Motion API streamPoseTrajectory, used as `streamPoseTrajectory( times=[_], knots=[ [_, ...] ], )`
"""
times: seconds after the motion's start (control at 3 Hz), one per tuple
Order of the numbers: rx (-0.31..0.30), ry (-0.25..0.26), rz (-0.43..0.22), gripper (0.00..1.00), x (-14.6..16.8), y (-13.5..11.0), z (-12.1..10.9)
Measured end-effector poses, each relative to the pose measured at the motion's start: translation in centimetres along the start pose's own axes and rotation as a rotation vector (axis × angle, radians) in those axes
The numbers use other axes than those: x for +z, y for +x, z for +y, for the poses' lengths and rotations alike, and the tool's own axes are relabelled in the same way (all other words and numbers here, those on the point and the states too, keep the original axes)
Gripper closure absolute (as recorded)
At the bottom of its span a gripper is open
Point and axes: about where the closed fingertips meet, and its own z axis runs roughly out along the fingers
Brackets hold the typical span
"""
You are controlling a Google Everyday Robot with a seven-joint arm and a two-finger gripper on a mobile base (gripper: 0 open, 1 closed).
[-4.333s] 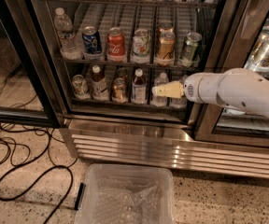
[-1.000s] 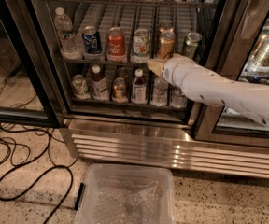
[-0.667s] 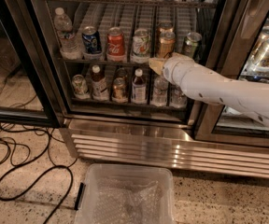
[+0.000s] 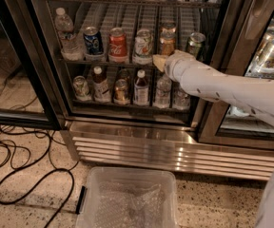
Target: Pick orange can from middle shelf of fridge
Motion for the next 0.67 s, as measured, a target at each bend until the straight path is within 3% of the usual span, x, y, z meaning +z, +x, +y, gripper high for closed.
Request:
streamPoseTrajectory(
  times=[0.67],
  knots=[
    [0.006,0.026,-0.011,0.42,0.69,-0.46,-0.84]
  ],
)
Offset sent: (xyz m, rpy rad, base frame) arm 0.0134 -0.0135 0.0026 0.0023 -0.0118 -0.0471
